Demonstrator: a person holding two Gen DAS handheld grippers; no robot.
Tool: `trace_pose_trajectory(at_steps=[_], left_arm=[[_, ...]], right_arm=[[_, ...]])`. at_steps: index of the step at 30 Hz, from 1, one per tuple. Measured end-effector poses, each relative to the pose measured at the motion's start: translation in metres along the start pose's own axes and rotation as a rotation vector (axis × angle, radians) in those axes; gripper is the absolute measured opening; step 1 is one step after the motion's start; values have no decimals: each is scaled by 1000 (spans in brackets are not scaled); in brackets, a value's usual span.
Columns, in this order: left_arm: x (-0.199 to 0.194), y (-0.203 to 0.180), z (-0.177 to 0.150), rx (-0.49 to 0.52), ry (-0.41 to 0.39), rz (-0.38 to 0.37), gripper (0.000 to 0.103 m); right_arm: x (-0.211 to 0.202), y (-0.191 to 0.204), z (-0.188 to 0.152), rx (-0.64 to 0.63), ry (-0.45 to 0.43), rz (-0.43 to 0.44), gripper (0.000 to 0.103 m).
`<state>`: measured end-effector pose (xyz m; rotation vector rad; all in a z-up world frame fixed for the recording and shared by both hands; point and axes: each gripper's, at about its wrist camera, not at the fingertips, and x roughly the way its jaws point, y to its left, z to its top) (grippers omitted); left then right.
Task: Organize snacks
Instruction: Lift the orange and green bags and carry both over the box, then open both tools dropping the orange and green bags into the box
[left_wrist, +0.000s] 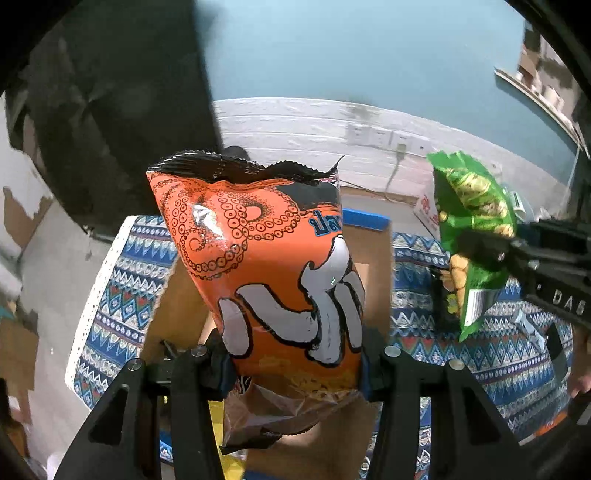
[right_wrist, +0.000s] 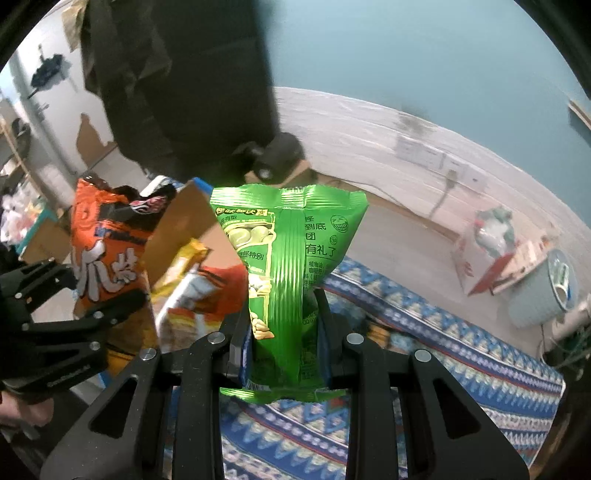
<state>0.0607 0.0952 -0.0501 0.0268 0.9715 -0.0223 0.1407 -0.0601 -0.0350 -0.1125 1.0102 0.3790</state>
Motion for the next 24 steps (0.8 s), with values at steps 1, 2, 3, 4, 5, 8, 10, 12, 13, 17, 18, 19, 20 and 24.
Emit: trace_pose_trajectory(at_steps=[1,2,3,4,5,8,10,12,13,17,18,19,20,24], left_arm=[[1,7,0,-8,-2,7,51],[1,12,1,-13,-3,15,51],[2,16,1,-17,-2,20,51],[3,22,2,-28,-2,27,51],[4,27,2,-37,-1,29,51],[8,42,2,-62,10,37,51],[11,52,1,-71,18,47,51],[15,62,-1,-82,23,64,51],[17,65,-2,-86,27,70,51],[28,82,-7,-124,60,79,51],[30,86,-8,-131,66,78,51],[31,89,-9,-140,72,77,51],[32,91,-9,-151,76,74,52],[33,94,-9,-167,87,77,54]], right_arm=[[5,6,2,-6,7,8,25],[9,9,4,-9,12,15,25],[13,13,6,-13,17,20,25],[17,17,8,-15,22,26,25],[21,20,11,-16,26,31,25],[32,29,17,-17,39,47,25],[40,35,21,-18,51,59,25],[48,42,25,-21,61,66,25],[51,46,26,-24,66,68,25],[62,57,28,-33,87,80,25],[66,60,29,-36,94,85,25],[68,63,29,-38,98,88,25],[71,65,30,-38,103,90,25],[78,71,31,-46,117,109,27]])
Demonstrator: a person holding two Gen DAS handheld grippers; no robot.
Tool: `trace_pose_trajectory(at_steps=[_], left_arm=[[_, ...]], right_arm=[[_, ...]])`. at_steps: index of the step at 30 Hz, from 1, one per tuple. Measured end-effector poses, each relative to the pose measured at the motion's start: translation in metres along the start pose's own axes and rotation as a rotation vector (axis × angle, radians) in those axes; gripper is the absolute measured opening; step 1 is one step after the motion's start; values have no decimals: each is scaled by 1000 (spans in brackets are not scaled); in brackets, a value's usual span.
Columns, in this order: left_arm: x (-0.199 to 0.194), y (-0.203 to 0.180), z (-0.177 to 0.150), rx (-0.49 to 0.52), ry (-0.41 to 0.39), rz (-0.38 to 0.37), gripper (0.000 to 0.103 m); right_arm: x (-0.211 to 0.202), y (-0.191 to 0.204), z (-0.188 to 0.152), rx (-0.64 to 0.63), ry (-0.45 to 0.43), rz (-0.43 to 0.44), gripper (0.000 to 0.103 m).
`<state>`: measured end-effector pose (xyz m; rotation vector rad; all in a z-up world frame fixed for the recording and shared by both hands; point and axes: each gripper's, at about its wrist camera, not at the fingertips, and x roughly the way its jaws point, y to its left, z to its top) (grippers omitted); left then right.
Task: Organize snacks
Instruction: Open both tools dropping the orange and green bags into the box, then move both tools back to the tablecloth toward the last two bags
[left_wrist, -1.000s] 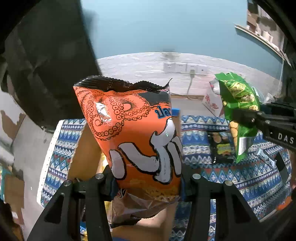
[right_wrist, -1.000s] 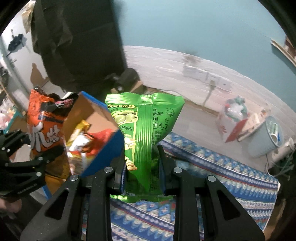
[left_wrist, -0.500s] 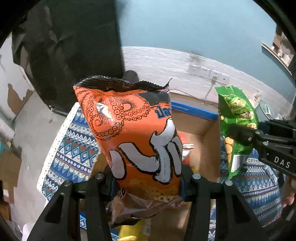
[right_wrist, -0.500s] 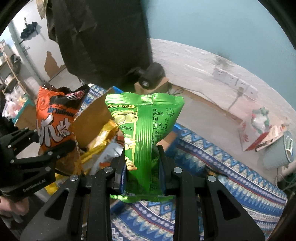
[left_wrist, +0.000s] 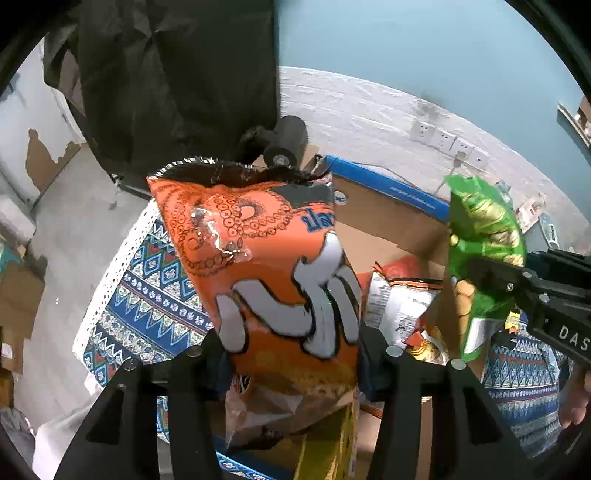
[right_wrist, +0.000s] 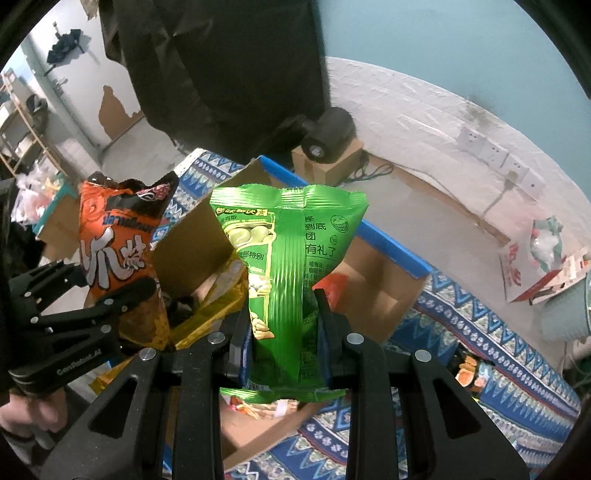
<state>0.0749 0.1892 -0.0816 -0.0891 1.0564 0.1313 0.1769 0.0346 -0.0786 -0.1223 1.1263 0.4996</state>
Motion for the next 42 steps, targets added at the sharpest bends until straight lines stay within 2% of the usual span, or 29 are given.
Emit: trace_pose_trajectory(at_steps=[2,3,4,6,7,11,13,18,22,35,42], left_arm=[[0,-2,0,9,0,27,62],[1,-3,0,15,3,33,65],[0,-4,0,24,5,37,74],[-1,-8,-2,44,-5,55,76],[-2,-10,-2,53,-5,62,76],[-6,-21,-4,93,-6,62,76],[-8,-28,-5,106,-5,49,77],[-12,-46,-7,151,-10,28,79],[-14,-62,-11,189,-8,20,79],[-21,-120,-30,308,7,-31,81],[-20,-160,-42,379,28,-50,81]], right_arm=[[1,0,0,3,1,10,28],[1,0,0,9,-6,7,33],[0,-1,0,12,-13,4,41],[-4,-3,-1,18,-30,-6,55],[-6,-5,-1,21,-36,-9,58],[-16,-15,-3,47,-52,-17,60],[-23,-21,-5,55,-61,-29,64],[-39,-37,-14,57,-70,-66,69],[-50,-51,-24,48,-67,-98,71],[-79,-100,-75,15,-13,-233,78],[-89,-134,-110,38,17,-257,78]])
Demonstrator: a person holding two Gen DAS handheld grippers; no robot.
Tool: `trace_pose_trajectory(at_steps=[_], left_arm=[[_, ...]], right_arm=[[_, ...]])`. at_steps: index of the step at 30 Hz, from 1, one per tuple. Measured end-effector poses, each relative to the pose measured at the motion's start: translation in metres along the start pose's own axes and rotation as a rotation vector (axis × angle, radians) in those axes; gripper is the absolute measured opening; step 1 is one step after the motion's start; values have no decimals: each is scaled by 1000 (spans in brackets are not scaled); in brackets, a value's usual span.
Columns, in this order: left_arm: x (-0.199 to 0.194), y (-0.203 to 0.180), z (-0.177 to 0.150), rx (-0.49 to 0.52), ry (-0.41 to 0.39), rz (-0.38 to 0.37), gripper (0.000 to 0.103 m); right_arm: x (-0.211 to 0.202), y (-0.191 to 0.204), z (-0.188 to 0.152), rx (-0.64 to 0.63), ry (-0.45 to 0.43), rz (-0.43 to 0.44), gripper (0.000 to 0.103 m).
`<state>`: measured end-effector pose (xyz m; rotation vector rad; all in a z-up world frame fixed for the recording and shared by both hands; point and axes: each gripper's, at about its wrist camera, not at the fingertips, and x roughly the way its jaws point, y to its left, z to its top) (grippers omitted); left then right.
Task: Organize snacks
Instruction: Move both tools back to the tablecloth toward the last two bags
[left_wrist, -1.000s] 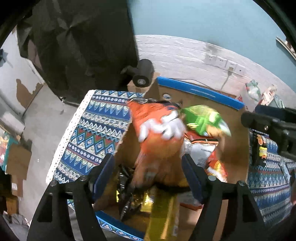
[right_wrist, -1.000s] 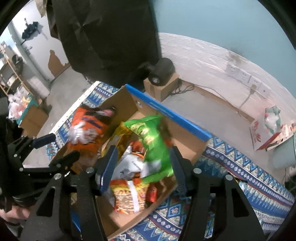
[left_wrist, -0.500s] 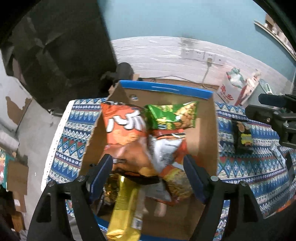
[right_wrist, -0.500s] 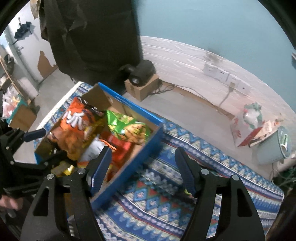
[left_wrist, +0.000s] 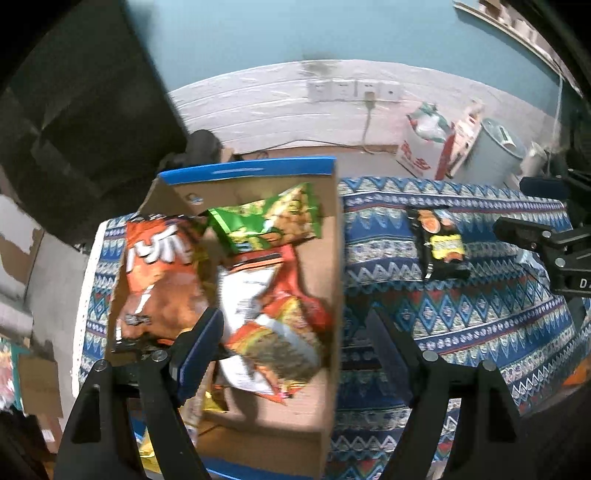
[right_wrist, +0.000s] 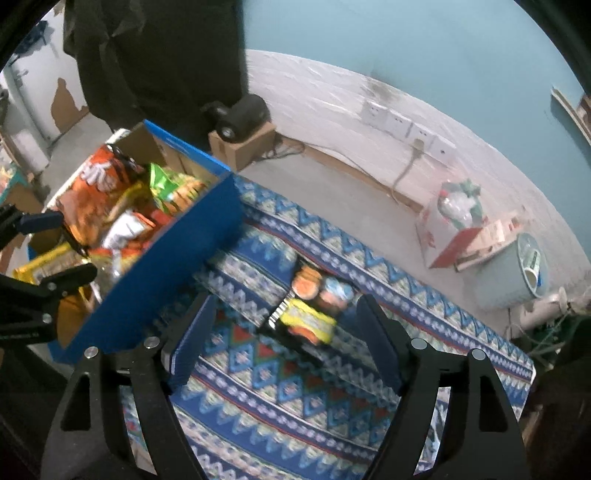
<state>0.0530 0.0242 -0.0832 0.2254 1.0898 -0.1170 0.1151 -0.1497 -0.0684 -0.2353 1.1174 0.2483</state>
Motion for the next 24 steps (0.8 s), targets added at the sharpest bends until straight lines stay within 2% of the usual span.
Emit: trace_pose_trajectory(at_steps=[9,13,24], left_arm=[[4,-55,3,95,21,-39,82],[10,-76,5,135,32,-37,82],[33,-127,8,221,69,-41,82]], right_arm=[[-7,-53,-37,63,39,-29,79],[-6,-75,-56,69,68,-61,81],[12,-139,-111,182,163,-100,81]])
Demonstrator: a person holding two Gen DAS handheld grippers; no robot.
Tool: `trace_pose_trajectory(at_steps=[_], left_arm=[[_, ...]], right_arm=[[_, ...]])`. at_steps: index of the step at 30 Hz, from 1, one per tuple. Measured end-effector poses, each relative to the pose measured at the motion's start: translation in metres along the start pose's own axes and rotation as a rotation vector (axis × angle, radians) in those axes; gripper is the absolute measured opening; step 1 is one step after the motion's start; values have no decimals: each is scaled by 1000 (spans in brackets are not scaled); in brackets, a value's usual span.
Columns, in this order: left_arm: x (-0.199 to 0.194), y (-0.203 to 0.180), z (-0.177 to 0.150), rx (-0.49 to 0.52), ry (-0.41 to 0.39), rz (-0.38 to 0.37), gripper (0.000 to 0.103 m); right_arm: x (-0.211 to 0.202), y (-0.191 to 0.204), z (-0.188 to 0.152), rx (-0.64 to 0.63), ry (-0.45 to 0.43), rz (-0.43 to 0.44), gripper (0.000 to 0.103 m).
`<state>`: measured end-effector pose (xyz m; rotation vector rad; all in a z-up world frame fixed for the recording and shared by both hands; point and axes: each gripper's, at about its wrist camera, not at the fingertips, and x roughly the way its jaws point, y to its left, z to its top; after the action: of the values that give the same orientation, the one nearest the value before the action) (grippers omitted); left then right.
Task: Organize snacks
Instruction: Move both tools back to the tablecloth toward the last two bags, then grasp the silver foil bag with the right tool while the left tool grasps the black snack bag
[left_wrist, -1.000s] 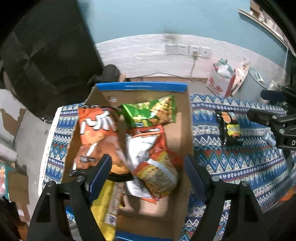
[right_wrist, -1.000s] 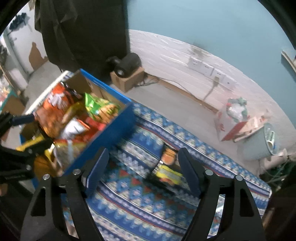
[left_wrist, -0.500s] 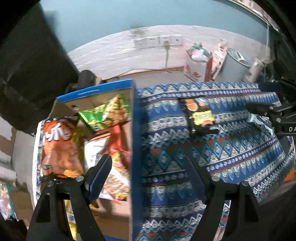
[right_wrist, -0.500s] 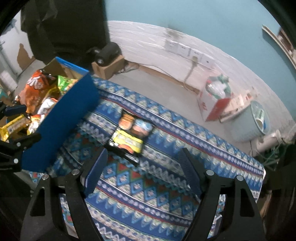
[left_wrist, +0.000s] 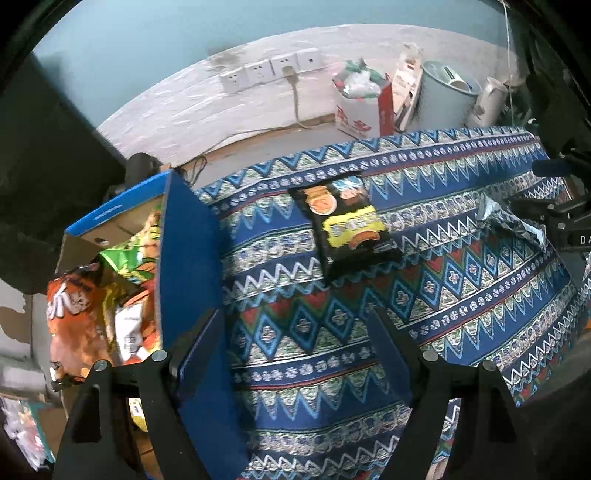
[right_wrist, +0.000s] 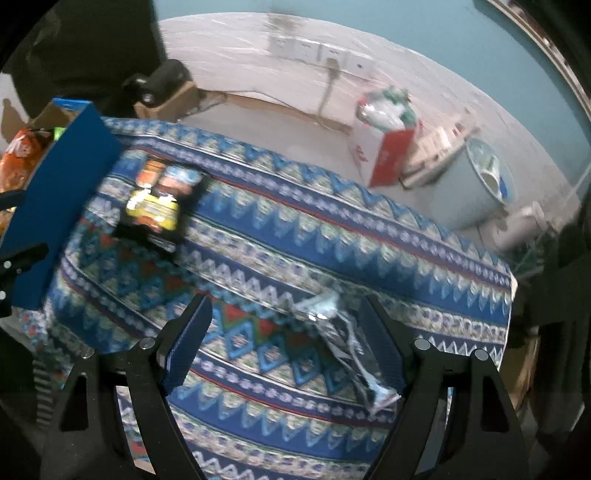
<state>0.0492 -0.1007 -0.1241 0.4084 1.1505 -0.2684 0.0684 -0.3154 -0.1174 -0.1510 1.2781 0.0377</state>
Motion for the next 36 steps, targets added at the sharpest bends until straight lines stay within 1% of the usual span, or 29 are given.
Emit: trace_pose_trajectory(at_steps=[4,7,13,16,21,23,24,26,27,28,30,31,36], left_arm=[[9,-9,3,8,15,-9,82],[17,-14,6,19,24,0,82],[37,-19,4,32,74,16,82],[45,-19,4,25,92,12,82],[53,-16,9,-1,106,-7,82],[57,-15,13,-15,112,-15,82],[59,-13,15,-23,115,-22,82],[64,-10,20,-52,120,-45,82],[65,-8,23,-67,121,-54,82],[67,-7,27,-83,122,-63,82],[71,-4,33,-110,122,-68,87],[73,-2,37,-128,119,-72,90],[84,0,56,-173,112,-75,90]], right_arm=[[11,-16,-7,15,27,-8,81],[23,-23,-11,4,54,-15,81],[58,-37,-21,-16,133,-39,81],[74,-43,-27,-18,169,-53,81],[92,-51,-37,-12,202,-30,80],[96,-51,-40,-23,205,-26,73],[97,-51,-42,-25,201,-17,64],[96,-53,-43,-6,188,18,57],[95,-53,-43,-3,184,20,50],[94,-52,-42,-4,176,16,34],[92,-50,-39,4,166,8,23],[91,-49,-37,15,158,12,23],[90,-43,-22,55,112,28,23]])
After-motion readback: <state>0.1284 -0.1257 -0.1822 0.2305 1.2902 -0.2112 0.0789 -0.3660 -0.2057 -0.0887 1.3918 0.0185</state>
